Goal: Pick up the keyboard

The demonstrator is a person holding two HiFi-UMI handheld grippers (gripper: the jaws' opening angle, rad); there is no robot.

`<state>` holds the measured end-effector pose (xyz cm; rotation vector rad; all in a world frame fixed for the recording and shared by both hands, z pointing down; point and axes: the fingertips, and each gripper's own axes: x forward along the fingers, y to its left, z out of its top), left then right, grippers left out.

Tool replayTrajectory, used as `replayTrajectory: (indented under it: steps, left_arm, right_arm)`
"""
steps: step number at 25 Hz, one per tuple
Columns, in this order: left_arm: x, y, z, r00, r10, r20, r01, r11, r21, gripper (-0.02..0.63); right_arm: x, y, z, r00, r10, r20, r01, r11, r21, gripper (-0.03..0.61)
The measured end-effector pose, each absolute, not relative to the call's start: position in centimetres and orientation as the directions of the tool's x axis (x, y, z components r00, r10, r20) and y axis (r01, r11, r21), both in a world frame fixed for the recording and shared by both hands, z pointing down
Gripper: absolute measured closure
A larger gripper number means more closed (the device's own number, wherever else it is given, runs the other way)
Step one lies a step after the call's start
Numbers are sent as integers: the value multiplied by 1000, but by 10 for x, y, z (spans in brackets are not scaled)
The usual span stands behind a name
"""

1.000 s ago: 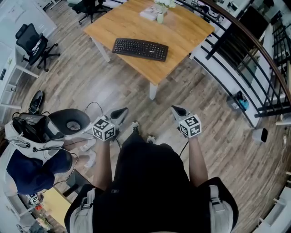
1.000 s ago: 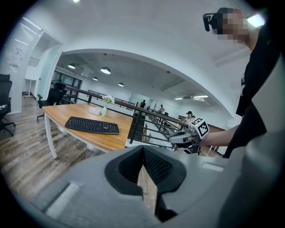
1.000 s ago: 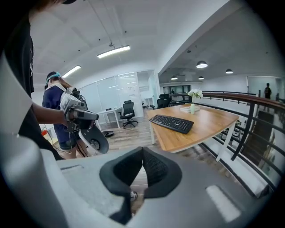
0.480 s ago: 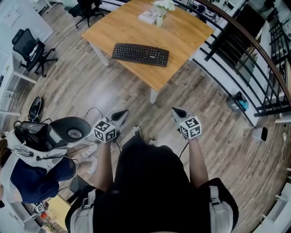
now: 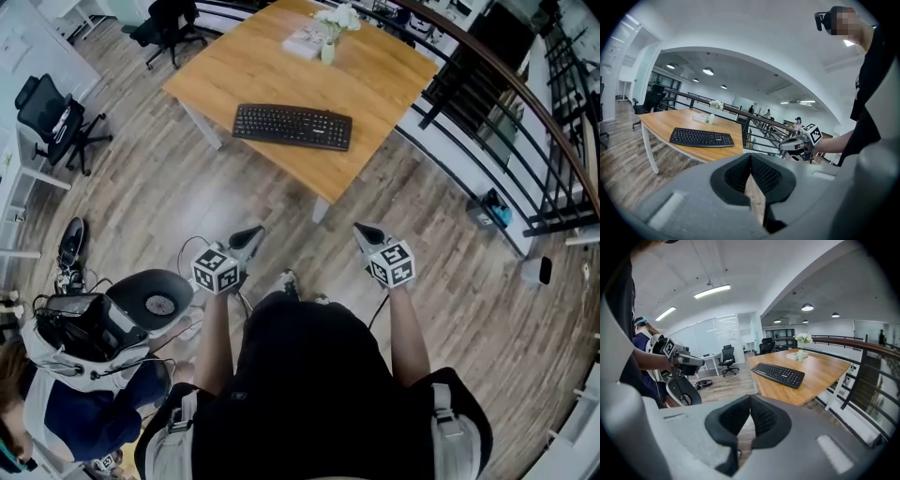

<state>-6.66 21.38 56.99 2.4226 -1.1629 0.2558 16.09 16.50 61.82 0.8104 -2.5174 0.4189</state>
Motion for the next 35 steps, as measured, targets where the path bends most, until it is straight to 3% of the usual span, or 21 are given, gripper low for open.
replayTrajectory:
  steps: [19, 35]
  left_arm:
    - [-144, 170, 585, 635, -681, 365, -773, -559, 302, 603]
    - [-125, 130, 587, 581, -710, 398, -814, -492, 310, 603]
  right_arm:
    - [84, 124, 632, -708, -475, 522, -612, 782, -119, 575]
    - [115, 57, 636, -716, -456, 528, -606, 782, -145, 575]
